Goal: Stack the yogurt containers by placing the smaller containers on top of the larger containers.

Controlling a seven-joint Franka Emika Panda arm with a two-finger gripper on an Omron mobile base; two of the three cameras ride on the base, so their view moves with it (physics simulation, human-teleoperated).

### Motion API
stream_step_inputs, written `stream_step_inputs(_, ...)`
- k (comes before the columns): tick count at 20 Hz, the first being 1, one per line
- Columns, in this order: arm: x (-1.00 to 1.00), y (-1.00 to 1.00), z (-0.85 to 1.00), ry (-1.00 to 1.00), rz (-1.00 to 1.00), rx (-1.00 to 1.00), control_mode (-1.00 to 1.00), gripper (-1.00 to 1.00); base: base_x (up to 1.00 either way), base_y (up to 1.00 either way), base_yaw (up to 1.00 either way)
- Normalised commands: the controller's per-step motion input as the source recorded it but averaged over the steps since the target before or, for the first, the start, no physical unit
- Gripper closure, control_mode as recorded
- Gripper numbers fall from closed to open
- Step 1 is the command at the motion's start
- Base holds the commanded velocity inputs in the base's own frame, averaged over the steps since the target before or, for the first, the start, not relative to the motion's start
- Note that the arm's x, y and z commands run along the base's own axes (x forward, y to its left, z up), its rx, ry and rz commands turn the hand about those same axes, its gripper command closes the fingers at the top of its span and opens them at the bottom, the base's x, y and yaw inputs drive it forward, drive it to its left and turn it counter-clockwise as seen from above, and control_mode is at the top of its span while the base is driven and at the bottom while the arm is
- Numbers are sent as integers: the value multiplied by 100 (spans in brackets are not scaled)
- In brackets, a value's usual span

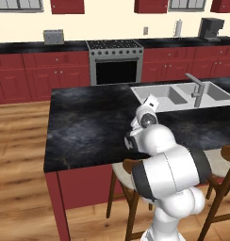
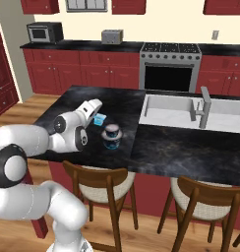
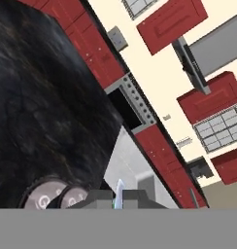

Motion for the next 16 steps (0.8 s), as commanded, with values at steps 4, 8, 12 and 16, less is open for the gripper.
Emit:
stream_step_inputs(4, 15, 0, -4, 0, 0, -1, -100, 100, 0, 0, 0)
stream_step_inputs(8, 14, -7, -8, 0, 0, -1, -100, 100, 0, 0, 0)
stream_step_inputs(12, 7, -19, 0, 0, 0, 0, -100, 100, 0, 0, 0)
stream_step_inputs(16, 0, -24, 0, 0, 0, 0, -100, 100, 0, 0, 0)
